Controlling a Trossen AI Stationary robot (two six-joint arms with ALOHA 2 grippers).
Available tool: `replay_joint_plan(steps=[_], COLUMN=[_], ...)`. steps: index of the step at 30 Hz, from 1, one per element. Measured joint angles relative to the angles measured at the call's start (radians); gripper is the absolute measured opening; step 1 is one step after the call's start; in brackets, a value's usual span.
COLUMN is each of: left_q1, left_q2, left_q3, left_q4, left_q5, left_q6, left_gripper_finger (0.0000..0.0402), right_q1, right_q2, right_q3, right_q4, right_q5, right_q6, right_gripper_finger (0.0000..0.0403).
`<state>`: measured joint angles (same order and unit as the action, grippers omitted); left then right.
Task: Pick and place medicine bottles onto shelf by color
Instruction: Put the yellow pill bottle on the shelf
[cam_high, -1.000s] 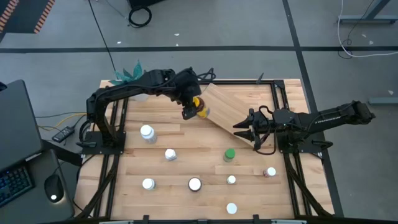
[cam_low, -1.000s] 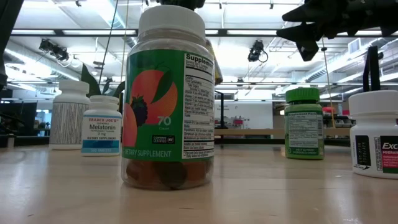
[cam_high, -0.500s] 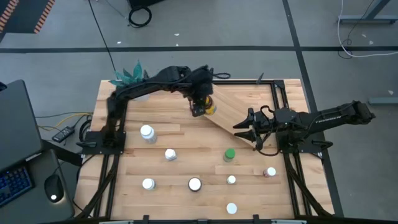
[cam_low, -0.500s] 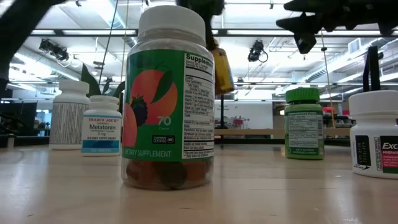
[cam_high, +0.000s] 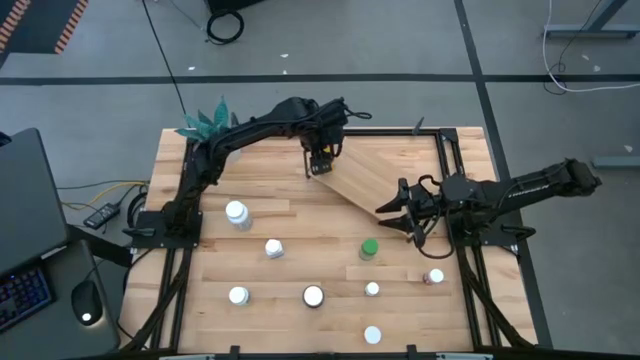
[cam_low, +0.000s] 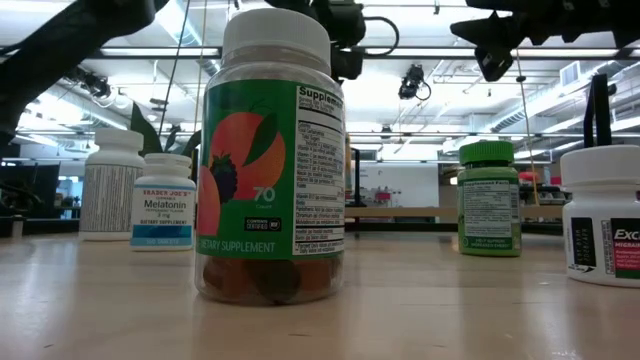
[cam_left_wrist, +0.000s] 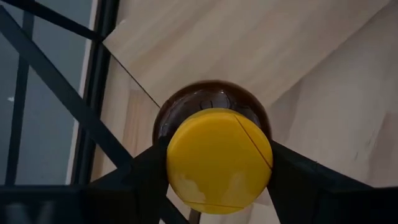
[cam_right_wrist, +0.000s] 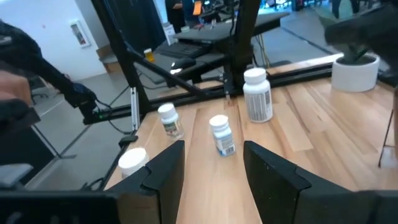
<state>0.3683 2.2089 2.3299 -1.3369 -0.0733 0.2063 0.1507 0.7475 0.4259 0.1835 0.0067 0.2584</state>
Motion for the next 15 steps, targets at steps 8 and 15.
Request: replay_joint_plan(steps=[8,15], left_q1=[-0.001,-0.001], left_q2=[0.0,0.027], left_q3=[0.0,0.0], left_q4=[0.001,0.012], left_q5=[0.009,0.018], left_q6=[0.016,0.018], left_gripper_finger=[0.0231,0.0242], right_q1=[0.031,0.044], right_q2=[0.021,0.053], right_q3=[0.0,0.0], right_q4=[-0.051,-0.051], right_q5=[0.004,0.027], right_q6=[0.019,0.031], right_gripper_finger=[0.0172,0.0172])
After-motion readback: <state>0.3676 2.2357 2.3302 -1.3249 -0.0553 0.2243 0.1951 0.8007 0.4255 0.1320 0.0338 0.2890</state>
